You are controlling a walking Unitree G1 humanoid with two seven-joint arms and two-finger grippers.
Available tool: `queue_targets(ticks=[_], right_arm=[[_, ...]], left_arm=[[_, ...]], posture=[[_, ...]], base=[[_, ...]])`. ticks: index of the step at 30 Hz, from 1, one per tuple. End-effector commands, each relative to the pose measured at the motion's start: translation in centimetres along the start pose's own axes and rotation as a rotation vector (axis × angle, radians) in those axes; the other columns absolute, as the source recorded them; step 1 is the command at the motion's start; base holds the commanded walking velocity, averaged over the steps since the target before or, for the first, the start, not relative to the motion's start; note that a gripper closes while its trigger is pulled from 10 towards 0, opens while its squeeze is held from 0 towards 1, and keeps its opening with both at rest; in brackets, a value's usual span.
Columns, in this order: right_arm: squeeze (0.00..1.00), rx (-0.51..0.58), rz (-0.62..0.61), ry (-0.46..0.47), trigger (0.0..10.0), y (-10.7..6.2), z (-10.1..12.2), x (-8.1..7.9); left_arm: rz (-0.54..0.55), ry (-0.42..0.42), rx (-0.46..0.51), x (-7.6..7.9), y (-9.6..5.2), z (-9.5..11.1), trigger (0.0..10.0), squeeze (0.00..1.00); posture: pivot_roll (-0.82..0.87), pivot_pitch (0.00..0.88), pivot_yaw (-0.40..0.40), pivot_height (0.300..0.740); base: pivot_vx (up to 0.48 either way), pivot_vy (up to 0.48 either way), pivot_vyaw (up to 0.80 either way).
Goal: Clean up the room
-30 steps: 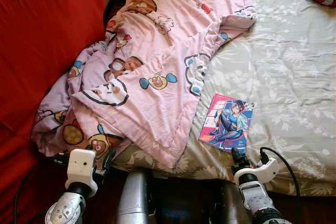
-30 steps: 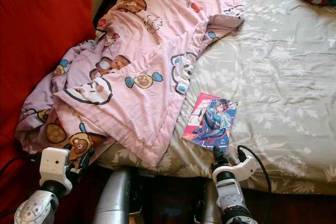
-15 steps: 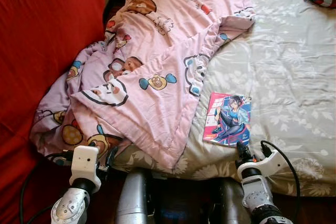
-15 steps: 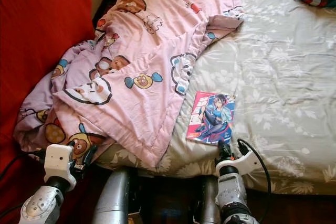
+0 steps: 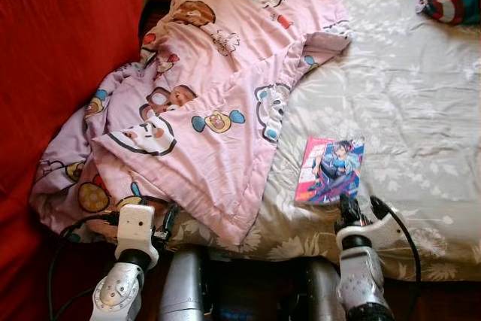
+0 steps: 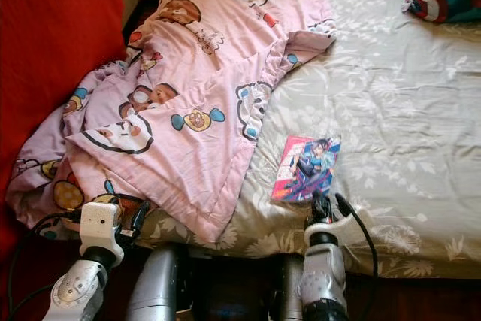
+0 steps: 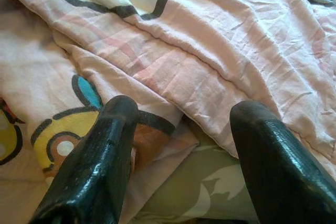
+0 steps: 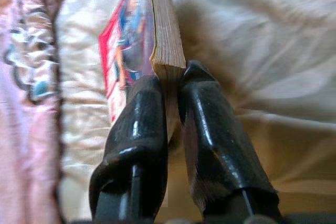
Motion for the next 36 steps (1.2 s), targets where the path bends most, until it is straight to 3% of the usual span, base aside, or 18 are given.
queue_targets(ticks=[1,4,6,7,8,14,17,36], right_arm=[[0.00,0.065,0.051,-0.140,0.0,0.1,1.5,-1.2],[0.00,0.078,0.080,-0.185,0.0,0.2,2.0,-1.9],[0.00,0.101,0.195,-0.380,0.0,0.5,3.2,-4.4],[0.00,0.101,0.195,-0.380,0.0,0.5,3.2,-4.4],[0.00,0.067,0.236,-0.478,10.0,0.5,3.1,-5.1],[0.00,0.025,0.283,-0.527,10.0,0.0,2.5,-5.3],[0.00,0.008,0.264,-0.544,10.0,-0.2,2.0,-5.2],[0.00,-0.021,0.271,-0.541,10.0,-0.6,1.1,-5.4]], left_arm=[[0.012,0.005,-0.038,-0.1,-0.4,-1.1,10.0,0.00],[0.019,0.009,-0.040,-0.2,-0.4,-1.2,10.0,0.00],[0.040,-0.022,-0.042,-0.1,-0.2,-1.5,10.0,0.00],[0.040,-0.022,-0.042,-0.1,-0.2,-1.5,10.0,0.00],[0.052,-0.045,-0.043,0.0,-0.1,-1.5,10.0,0.00],[0.084,-0.105,-0.046,0.3,0.0,-1.8,10.0,0.00],[0.097,-0.130,-0.049,0.3,-0.1,-2.1,10.0,0.00],[0.115,-0.152,-0.024,-0.5,0.5,-1.9,10.0,0.00]], posture=[[0.17,0.168,-0.039,0.598],[0.17,0.168,-0.039,0.598],[0.14,0.143,-0.054,0.598],[0.14,0.143,-0.054,0.598],[0.13,0.135,-0.061,0.598],[0.13,0.112,-0.074,0.603],[0.13,0.098,-0.075,0.633],[0.13,0.028,-0.064,0.738]], base=[[0.000,0.000,0.00],[0.000,0.000,0.00],[0.000,0.000,0.00],[0.000,0.000,0.00],[0.000,0.000,0.00],[0.000,0.000,0.00],[0.000,0.000,0.00],[0.000,0.000,0.00]])
Point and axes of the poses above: a point about 5 cm out from each wrist's last joint towards the gripper, its own y axis pointing out of the wrist towards the gripper, its own z axis along the axis of the wrist's last joint, x = y × z, the point moved 1 cm from there along y, pointing out of the wrist towards the gripper, and after that the axes turned 6 degrees about y, right-handed, at the moved point
